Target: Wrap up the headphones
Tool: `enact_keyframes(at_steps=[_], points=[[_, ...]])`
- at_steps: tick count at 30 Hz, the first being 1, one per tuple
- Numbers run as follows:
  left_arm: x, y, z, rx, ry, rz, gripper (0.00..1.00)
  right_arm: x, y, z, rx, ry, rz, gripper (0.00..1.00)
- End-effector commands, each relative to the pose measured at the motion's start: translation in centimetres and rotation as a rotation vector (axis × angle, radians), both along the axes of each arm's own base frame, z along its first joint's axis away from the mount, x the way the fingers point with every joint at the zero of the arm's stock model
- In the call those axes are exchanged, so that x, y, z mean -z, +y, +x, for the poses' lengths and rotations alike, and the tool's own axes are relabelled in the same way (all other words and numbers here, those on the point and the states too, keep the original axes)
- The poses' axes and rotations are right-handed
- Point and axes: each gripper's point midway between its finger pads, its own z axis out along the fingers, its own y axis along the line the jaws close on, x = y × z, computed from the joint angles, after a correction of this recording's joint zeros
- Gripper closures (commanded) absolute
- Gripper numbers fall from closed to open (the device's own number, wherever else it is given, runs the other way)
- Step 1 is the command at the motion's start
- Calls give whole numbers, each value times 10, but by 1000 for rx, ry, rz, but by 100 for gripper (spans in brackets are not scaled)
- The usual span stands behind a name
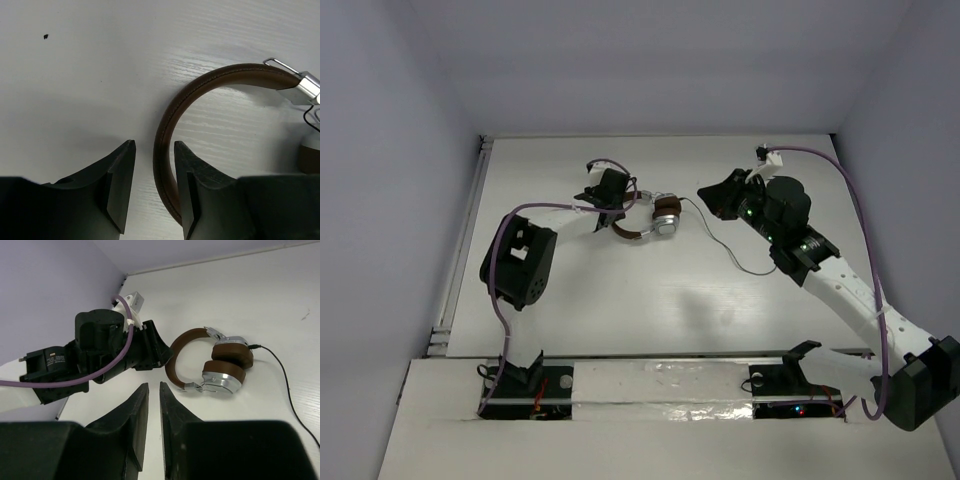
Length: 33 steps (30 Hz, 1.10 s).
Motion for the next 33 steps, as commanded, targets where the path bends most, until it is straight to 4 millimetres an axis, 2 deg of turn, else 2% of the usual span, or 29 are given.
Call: enact_keyframes(at_steps=[1,7,16,17,19,20,23,24,26,27,28,29,30,31,32,33], points=[[-7,2,8,-13,-27,28,65,-12,2,-3,-17,-48,8,79],[13,-4,10,2,3,24,65,-12,3,-3,-24,-47,10,77],[37,-11,9,23,38,4,66,-11,5,-2,-30,-47,10,81],[39,-12,10,25,41,3,77,-12,5,-2,-29,-48,11,81],[45,-12,9,26,49,6,86,-11,3,-1,-20,-46,5,81],[48,-11,9,28,54,10,94,-12,2,0,-10,-50,2,82],[46,-10,9,27,48,19,100,-14,0,0,-4,-56,2,82],[37,-12,10,41,33,12,100,-13,0,0,-1,-53,0,82],[16,-15,12,67,13,0,100,-12,0,1,2,-56,1,93],[-14,-17,14,90,-31,-10,100,-9,0,2,1,-53,-2,97],[-33,-18,14,102,-58,-18,100,-11,2,3,-6,-67,-4,100],[-54,-18,13,114,-88,-26,100,-11,4,3,-16,-74,-8,100],[-92,-16,9,131,-143,-46,100,-14,9,1,-53,-89,-12,100],[-111,-14,7,153,-168,-35,100,-17,12,0,-77,-113,-16,100],[-141,-15,8,163,-218,-45,100,-19,13,0,-91,-144,-37,100],[-167,-6,1,166,-237,-41,100,-21,15,-1,-110,-164,-42,100]])
